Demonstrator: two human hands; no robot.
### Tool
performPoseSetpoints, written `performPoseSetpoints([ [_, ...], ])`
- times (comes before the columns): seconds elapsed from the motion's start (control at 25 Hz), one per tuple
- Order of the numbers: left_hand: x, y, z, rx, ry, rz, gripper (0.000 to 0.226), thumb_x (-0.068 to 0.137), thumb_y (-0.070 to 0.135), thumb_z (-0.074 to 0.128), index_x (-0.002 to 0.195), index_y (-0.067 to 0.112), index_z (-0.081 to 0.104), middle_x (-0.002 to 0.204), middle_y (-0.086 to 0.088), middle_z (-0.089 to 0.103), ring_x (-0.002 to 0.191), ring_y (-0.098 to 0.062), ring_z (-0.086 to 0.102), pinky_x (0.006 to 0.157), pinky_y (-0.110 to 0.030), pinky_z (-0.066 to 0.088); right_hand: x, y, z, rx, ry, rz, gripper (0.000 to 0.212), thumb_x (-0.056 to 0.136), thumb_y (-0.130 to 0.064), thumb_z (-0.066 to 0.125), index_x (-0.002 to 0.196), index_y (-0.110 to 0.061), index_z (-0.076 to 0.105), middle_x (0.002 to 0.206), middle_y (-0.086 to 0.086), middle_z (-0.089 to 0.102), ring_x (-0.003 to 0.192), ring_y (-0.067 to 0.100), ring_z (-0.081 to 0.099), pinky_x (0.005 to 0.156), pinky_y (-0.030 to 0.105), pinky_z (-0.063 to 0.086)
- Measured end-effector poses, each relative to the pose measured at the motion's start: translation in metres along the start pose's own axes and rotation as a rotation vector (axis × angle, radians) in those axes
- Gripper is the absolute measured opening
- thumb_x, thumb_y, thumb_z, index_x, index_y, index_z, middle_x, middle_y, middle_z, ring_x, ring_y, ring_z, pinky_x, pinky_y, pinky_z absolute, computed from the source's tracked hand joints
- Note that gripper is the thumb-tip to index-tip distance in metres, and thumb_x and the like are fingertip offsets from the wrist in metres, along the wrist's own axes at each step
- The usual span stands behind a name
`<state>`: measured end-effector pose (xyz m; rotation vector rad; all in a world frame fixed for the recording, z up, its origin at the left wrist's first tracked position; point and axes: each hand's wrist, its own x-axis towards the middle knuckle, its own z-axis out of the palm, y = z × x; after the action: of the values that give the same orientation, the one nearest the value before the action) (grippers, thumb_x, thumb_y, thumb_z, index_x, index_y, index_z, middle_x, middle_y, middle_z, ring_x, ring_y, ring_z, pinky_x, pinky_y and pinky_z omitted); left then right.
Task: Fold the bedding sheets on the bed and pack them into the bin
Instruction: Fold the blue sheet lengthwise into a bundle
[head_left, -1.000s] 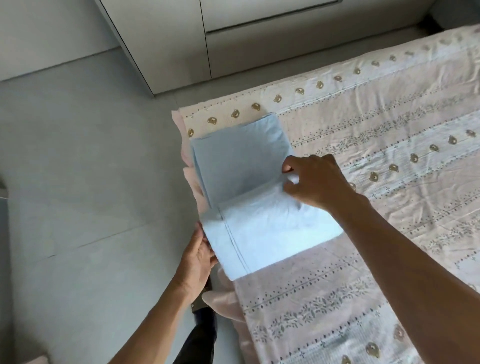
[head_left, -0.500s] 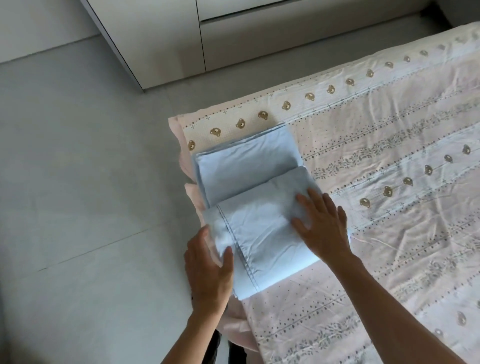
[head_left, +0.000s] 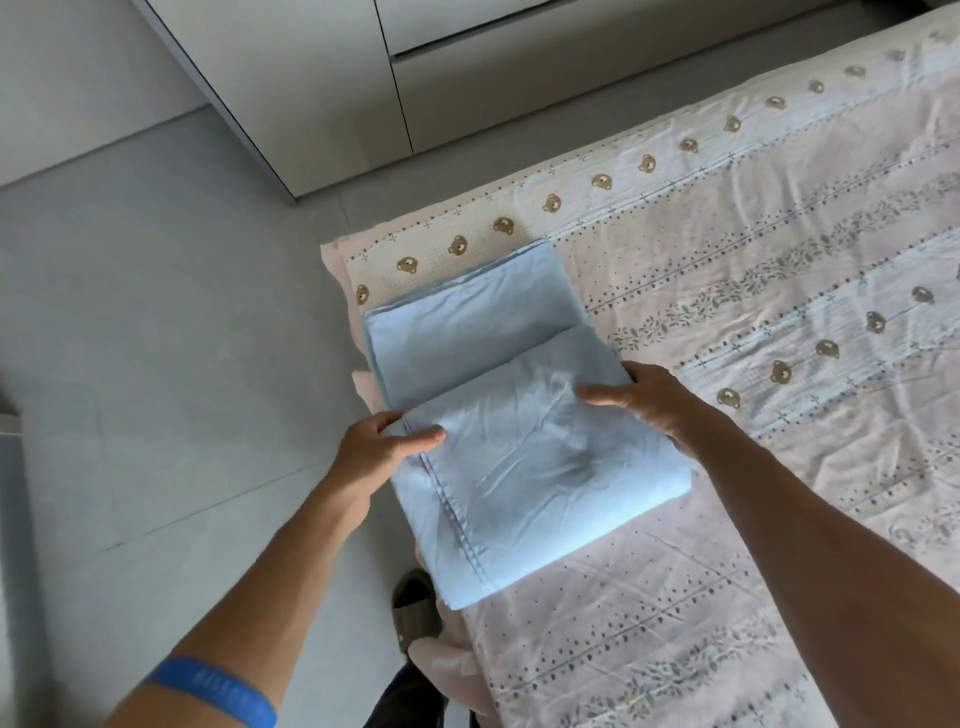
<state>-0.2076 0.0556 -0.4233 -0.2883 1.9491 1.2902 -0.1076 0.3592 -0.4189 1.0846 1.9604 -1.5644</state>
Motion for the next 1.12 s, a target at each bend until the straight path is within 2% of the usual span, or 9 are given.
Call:
performPoseSetpoints([
  [0.16,-0.010,-0.006,0.002,-0.087,0.030,-0.003,0.042,0.063,0.017,0.090,0.100,0.014,0.071,0.088,0.000,0.076,0.083,-0.018,0.073,0.069,-0.028,0.054,-0.004,0.009,-0.003,0.084,0.003,-0.127,0.040,0.070,-0.026,0.087,0.106,-0.016,0.072,0.094,0.002,0.076,0.088,0.020,0.071,0.082,0.034,0.056],
  [0.28,-0.022,-0.008,0.003,0.042,0.121,0.214,0.038,0.063,0.016,0.091,0.093,0.017,0.067,0.089,0.004,0.070,0.076,-0.011,0.068,0.059,-0.018,0.051,-0.011,0.020,-0.009,0.138,-0.015,-0.217,0.036,0.068,-0.025,0.089,0.099,-0.015,0.071,0.090,0.004,0.075,0.082,0.019,0.070,0.077,0.037,0.055],
  [0.4,-0.031,-0.009,0.005,0.148,0.179,0.353,0.046,0.054,0.029,0.089,0.092,0.021,0.065,0.104,0.009,0.060,0.083,-0.006,0.065,0.064,-0.016,0.051,-0.010,0.028,-0.014,0.192,-0.006,-0.241,0.047,0.059,-0.031,0.089,0.101,-0.020,0.071,0.096,0.004,0.074,0.089,0.024,0.070,0.083,0.041,0.055],
  [0.6,-0.031,-0.030,0.008,-0.564,0.058,0.063,0.063,0.059,0.020,0.085,0.115,0.021,0.054,0.107,-0.005,0.070,0.096,-0.022,0.068,0.077,-0.036,0.054,-0.003,0.030,-0.001,0.298,-0.149,-0.133,0.078,0.054,-0.034,0.086,0.124,-0.017,0.054,0.109,0.007,0.068,0.096,0.024,0.067,0.080,0.036,0.052],
  [0.68,-0.035,-0.042,0.010,-0.501,-0.070,0.022,0.074,0.059,0.022,0.087,0.126,0.018,0.054,0.119,-0.008,0.069,0.110,-0.028,0.065,0.088,-0.041,0.053,-0.005,0.042,-0.005,0.312,-0.148,-0.087,0.078,0.059,-0.031,0.083,0.129,-0.020,0.052,0.112,0.008,0.069,0.097,0.027,0.069,0.078,0.037,0.055],
  [0.76,-0.046,-0.048,0.025,-0.316,-0.199,0.006,0.069,0.063,0.016,0.085,0.126,0.018,0.057,0.119,-0.004,0.070,0.109,-0.022,0.067,0.087,-0.033,0.053,-0.014,0.059,-0.012,0.393,-0.077,-0.081,0.074,0.061,-0.027,0.082,0.129,-0.020,0.054,0.109,0.010,0.071,0.093,0.030,0.072,0.074,0.040,0.058],
  [0.88,-0.058,-0.052,0.048,-0.311,-0.144,-0.078,0.055,0.071,0.019,0.085,0.120,0.022,0.062,0.114,0.002,0.073,0.104,-0.016,0.069,0.083,-0.027,0.053,-0.022,0.076,-0.013,0.331,0.004,-0.104,0.072,0.059,-0.041,0.084,0.123,-0.023,0.057,0.110,0.008,0.071,0.095,0.028,0.071,0.078,0.042,0.058],
  [1.04,-0.079,-0.072,0.048,-0.260,-0.137,-0.161,0.051,0.070,0.029,0.086,0.116,0.020,0.066,0.108,0.004,0.074,0.099,-0.013,0.070,0.087,-0.030,0.053,-0.023,0.078,-0.023,0.341,-0.257,0.001,0.093,0.047,-0.044,0.089,0.130,-0.024,0.051,0.117,0.006,0.070,0.105,0.028,0.068,0.089,0.047,0.055],
  [1.12,-0.093,-0.083,0.049,-0.178,-0.146,-0.218,0.046,0.068,0.037,0.085,0.109,0.022,0.068,0.097,0.007,0.076,0.089,-0.008,0.071,0.074,-0.022,0.054,-0.026,0.076,-0.022,0.188,-0.182,-0.018,0.084,0.051,-0.045,0.088,0.125,-0.022,0.057,0.111,0.005,0.072,0.102,0.027,0.069,0.090,0.047,0.055],
])
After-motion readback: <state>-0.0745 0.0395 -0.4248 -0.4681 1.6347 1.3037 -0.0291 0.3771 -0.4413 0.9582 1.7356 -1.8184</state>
